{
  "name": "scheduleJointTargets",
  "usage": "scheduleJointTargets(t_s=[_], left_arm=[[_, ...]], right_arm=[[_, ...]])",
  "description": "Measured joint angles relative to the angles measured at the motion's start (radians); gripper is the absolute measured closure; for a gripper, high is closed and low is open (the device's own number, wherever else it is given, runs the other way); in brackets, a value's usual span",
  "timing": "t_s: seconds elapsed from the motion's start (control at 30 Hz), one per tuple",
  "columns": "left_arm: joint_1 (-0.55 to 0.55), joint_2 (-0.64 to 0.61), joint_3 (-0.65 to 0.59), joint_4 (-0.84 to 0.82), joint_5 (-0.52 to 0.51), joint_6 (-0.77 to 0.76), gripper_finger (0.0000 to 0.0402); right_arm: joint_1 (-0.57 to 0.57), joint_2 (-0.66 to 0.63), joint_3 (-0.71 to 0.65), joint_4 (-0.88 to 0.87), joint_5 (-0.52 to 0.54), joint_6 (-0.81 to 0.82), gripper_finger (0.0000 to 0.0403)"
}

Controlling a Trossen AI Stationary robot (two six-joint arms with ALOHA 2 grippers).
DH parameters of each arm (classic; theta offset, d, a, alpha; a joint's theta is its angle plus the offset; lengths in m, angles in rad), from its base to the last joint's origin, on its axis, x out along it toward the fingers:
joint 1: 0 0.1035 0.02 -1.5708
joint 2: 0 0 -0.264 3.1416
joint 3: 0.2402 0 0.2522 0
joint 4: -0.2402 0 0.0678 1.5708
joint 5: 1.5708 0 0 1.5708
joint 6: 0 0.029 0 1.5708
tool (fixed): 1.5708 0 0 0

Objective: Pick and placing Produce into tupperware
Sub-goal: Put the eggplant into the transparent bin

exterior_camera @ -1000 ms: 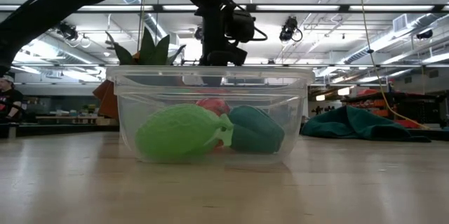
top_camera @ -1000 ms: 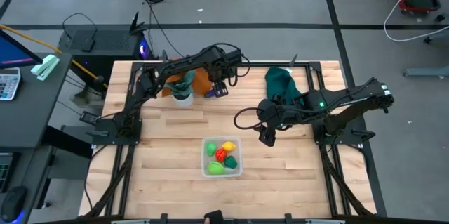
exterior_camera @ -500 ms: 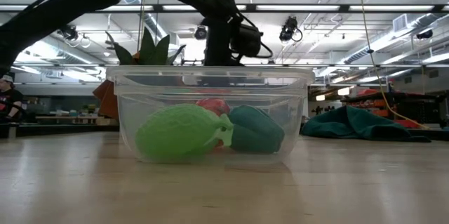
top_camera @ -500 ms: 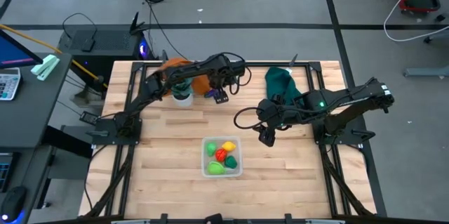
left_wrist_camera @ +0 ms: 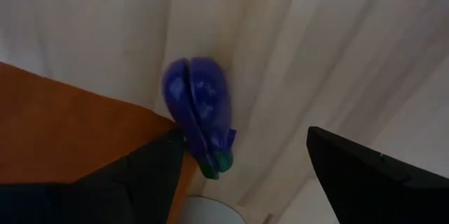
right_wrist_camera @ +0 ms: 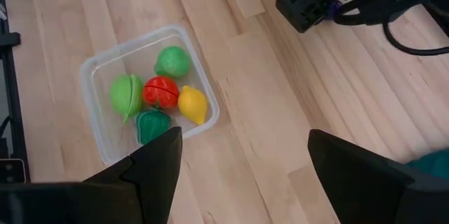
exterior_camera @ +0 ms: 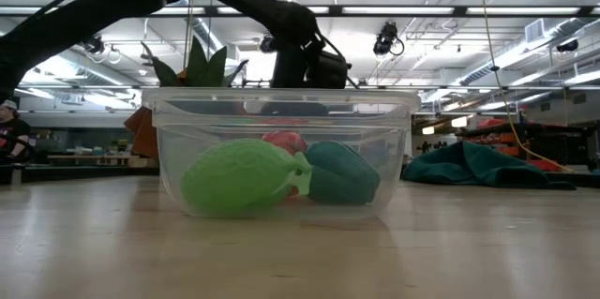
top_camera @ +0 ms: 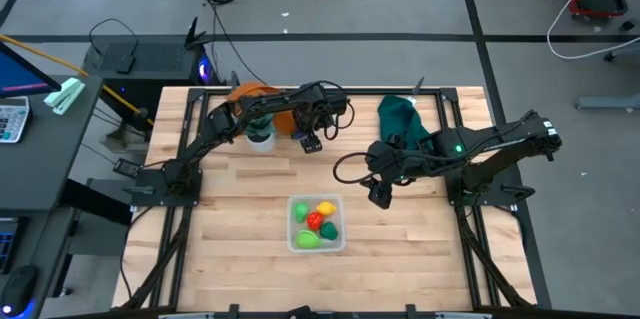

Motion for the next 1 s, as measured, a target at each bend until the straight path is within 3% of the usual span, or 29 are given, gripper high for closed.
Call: scheduleJointTargets(t_s=[0.3, 0.6, 1.0], left_arm=[[0.003, 0.000, -0.093, 0.045, 0.003, 0.009, 0.0095], [0.000, 0.000, -0.098, 0.087, 0.010, 0.025, 0.0100], [0.000, 0.000, -0.098, 0.210, 0.010, -0.106, 0.0108]], right_arm=[[0.000, 0.000, 0.000, 0.010, 0.003, 0.000, 0.0133], [0.000, 0.000, 0.000, 0.015, 0.005, -0.001, 0.0133], [0.000, 0.000, 0.000, 0.014, 0.005, -0.001, 0.0133]])
